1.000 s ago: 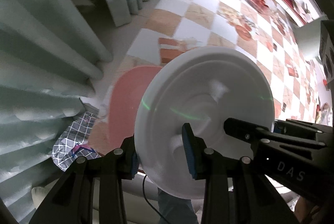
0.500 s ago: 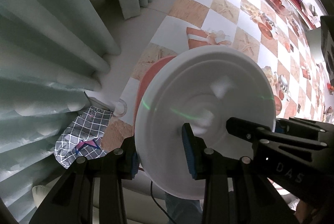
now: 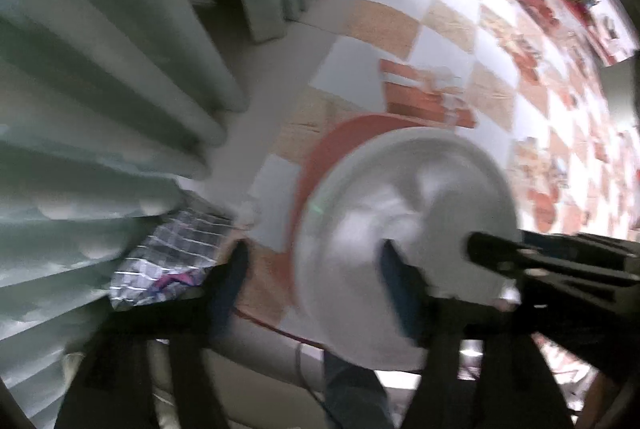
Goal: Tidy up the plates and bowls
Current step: 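Carry the stacked bowls over the pink plate stack with both grippers, then lower the bowls onto the pink plate and open both grippers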
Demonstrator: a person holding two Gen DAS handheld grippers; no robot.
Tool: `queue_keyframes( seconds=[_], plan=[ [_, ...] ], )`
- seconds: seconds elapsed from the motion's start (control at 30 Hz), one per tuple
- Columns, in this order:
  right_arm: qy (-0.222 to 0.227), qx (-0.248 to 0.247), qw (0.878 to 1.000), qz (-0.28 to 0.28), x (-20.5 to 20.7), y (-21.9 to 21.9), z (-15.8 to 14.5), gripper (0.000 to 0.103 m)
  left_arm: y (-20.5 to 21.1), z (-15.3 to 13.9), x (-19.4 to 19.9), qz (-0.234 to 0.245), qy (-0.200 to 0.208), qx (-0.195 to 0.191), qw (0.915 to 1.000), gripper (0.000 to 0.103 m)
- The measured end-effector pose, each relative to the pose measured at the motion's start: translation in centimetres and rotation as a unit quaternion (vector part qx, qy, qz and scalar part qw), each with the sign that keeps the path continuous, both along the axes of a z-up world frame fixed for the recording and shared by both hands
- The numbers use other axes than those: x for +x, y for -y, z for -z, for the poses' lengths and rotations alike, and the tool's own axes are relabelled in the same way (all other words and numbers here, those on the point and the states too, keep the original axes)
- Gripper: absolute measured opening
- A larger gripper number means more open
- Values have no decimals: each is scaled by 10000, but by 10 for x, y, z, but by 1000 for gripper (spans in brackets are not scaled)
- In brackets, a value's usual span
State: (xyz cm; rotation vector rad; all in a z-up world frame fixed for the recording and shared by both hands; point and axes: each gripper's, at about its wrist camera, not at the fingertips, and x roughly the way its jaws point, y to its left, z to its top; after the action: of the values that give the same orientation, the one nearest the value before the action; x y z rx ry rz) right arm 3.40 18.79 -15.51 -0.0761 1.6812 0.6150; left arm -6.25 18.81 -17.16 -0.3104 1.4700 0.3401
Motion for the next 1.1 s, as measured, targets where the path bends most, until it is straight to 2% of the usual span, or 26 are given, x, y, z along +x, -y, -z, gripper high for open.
queue_keyframes(
  seconds=[0.03,0.07,0.1,0.13,0.2,0.4,0.5,0.53,0.73,0.93,1.1],
  plan=[
    [32,-36,10000,13,1,3,-3,34,-3,0,-2,-28,-5,21,10000,87],
    [93,-113,9999,48,3,8,-6,61,-8,-1,-5,-91,-3,37,10000,87],
    [143,-142,9997,109,5,12,-8,78,-12,-1,-7,-115,19,0,9999,94],
    [153,-42,9997,211,7,17,-11,103,-14,-3,-9,-114,66,-46,9999,103],
    [139,39,9994,329,8,25,-15,102,-13,-11,-11,-23,205,34,9998,103],
    [554,53,9983,165,-2,31,-44,102,6,-46,-18,424,823,275,9953,103],
    [736,54,9972,131,-6,32,-61,102,17,-64,-21,597,1022,550,9914,103],
    [771,62,9969,124,-8,33,-65,102,20,-67,-21,667,1013,567,9910,103],
    [983,-107,9951,-75,-10,34,-86,102,33,-62,-21,929,488,-28,9945,103],
    [1033,-301,9941,-105,-15,49,-92,102,43,-70,-35,1178,245,180,9926,103],
    [838,-311,9959,-126,-29,60,-90,102,46,-72,-42,1296,56,85,9915,103]
  ],
)
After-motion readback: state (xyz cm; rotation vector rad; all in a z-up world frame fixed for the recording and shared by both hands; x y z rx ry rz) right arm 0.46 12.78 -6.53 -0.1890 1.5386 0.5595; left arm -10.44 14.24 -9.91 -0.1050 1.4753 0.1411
